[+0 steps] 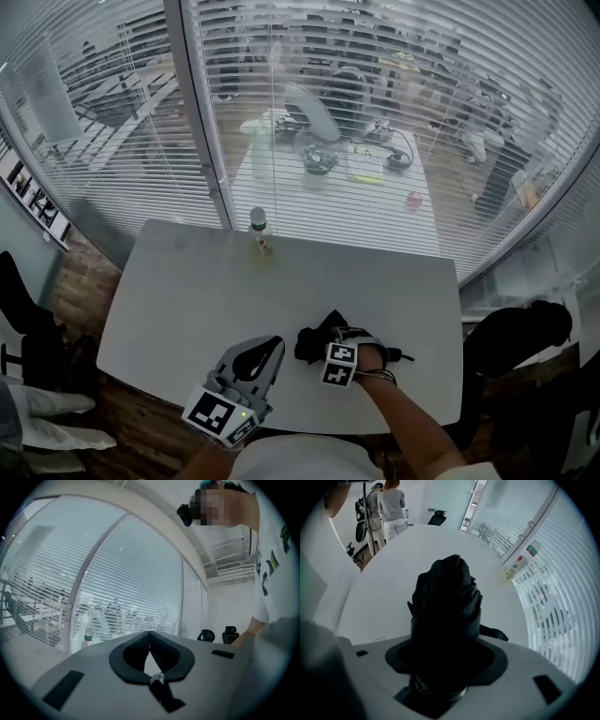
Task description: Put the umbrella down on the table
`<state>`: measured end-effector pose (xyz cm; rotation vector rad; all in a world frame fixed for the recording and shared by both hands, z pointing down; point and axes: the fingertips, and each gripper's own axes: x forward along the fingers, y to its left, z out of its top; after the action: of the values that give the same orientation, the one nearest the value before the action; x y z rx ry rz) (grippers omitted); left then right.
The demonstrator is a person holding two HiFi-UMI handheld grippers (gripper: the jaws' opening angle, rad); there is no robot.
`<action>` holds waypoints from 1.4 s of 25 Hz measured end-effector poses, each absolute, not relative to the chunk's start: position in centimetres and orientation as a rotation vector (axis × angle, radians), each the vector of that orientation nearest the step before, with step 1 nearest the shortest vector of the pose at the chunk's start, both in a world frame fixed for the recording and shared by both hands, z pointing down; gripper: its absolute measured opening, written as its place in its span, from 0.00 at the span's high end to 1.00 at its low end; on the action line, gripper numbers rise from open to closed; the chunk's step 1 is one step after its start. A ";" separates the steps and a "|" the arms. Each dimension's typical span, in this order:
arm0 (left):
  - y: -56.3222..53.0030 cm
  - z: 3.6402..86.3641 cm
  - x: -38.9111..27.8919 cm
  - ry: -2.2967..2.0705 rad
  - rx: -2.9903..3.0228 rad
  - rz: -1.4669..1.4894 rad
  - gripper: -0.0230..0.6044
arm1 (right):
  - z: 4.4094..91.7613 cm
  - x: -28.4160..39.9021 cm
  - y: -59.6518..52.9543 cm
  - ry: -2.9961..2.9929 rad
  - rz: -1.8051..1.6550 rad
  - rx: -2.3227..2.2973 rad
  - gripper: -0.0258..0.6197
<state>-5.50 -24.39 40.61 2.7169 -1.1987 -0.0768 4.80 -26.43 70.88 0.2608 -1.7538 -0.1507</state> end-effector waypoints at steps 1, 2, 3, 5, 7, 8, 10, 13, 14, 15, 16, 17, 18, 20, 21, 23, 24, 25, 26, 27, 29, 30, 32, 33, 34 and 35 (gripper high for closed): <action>-24.4 40.7 -5.5 -1.201 2.714 -0.074 0.94 | 71.2 4.8 -26.3 -1.750 -0.149 0.257 0.53; -24.4 40.8 -5.5 -1.203 2.710 -0.073 0.94 | 71.3 4.9 -26.3 -1.750 -0.146 0.257 0.53; -24.5 41.0 -5.5 -1.203 2.707 -0.072 0.94 | 71.4 4.9 -26.3 -1.752 -0.145 0.259 0.53; -24.5 41.3 -5.4 -1.204 2.703 -0.068 0.94 | 71.4 4.8 -26.4 -1.755 -0.147 0.265 0.52; -24.5 41.3 -5.1 -1.201 2.701 -0.071 0.94 | 71.2 5.1 -26.6 -1.753 -0.157 0.278 0.48; -24.6 41.2 -4.9 -1.197 2.703 -0.073 0.94 | 70.9 5.3 -26.6 -1.753 -0.161 0.287 0.44; -24.6 41.1 -4.7 -1.190 2.709 -0.076 0.94 | 69.9 5.8 -26.5 -1.767 -0.159 0.307 0.43; -24.7 41.1 -4.5 -1.183 2.717 -0.072 0.94 | 67.0 6.2 -26.3 -1.838 -0.129 0.354 0.43; -24.8 41.2 -4.4 -1.180 2.718 -0.073 0.94 | 65.8 6.4 -26.3 -1.874 -0.116 0.378 0.43; -24.8 41.2 -4.3 -1.178 2.720 -0.074 0.94 | 64.3 6.5 -26.3 -1.915 -0.103 0.408 0.43; -24.9 41.2 -4.3 -1.176 2.721 -0.075 0.94 | 62.7 6.6 -26.4 -1.963 -0.090 0.447 0.44; -25.0 41.1 -4.2 -1.174 2.721 -0.076 0.94 | 60.9 6.6 -26.6 -2.019 -0.076 0.494 0.45; -25.0 41.1 -4.2 -1.172 2.722 -0.077 0.94 | 59.0 6.7 -26.7 -2.080 -0.060 0.548 0.47; -25.1 41.0 -4.0 -1.168 2.724 -0.079 0.94 | 55.2 6.9 -27.0 -2.210 -0.023 0.672 0.54; -25.2 40.9 -3.9 -1.167 2.726 -0.079 0.94 | 53.5 7.1 -27.1 -2.275 -0.003 0.737 0.56; -25.4 40.8 -3.8 -1.169 2.731 -0.082 0.94 | 50.2 7.5 -27.2 -2.398 0.030 0.865 0.62; -25.5 40.6 -3.7 -1.171 2.733 -0.084 0.94 | 48.6 7.8 -27.2 -2.453 0.041 0.926 0.66; -25.5 40.4 -3.7 -1.173 2.736 -0.088 0.94 | 47.0 8.2 -27.1 -2.502 0.050 0.985 0.69; -25.5 40.2 -3.6 -1.176 2.738 -0.092 0.94 | 45.6 8.5 -27.0 -2.547 0.058 1.041 0.71; -25.5 39.9 -3.6 -1.180 2.740 -0.096 0.94 | 44.2 8.8 -26.8 -2.584 0.062 1.091 0.73; -25.5 39.4 -3.6 -1.188 2.745 -0.105 0.94 | 42.0 9.3 -26.3 -2.635 0.055 1.175 0.75; -25.5 39.2 -3.6 -1.193 2.748 -0.110 0.94 | 41.1 9.5 -26.1 -2.648 0.043 1.210 0.76; -25.6 38.8 -3.5 -1.202 2.755 -0.120 0.94 | 39.5 9.9 -25.7 -2.665 0.015 1.271 0.79; -25.6 38.6 -3.4 -1.204 2.759 -0.124 0.94 | 38.7 10.1 -25.6 -2.671 0.002 1.296 0.81; -25.7 38.4 -3.4 -1.204 2.761 -0.125 0.94 | 38.0 10.2 -25.4 -2.677 -0.010 1.317 0.83; -25.8 38.2 -3.3 -1.204 2.762 -0.126 0.94 | 37.4 10.3 -25.2 -2.682 -0.023 1.336 0.84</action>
<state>-3.32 -25.77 38.15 2.7624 -1.2037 -0.1257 10.32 -25.24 37.35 1.3363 -2.6819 -0.0230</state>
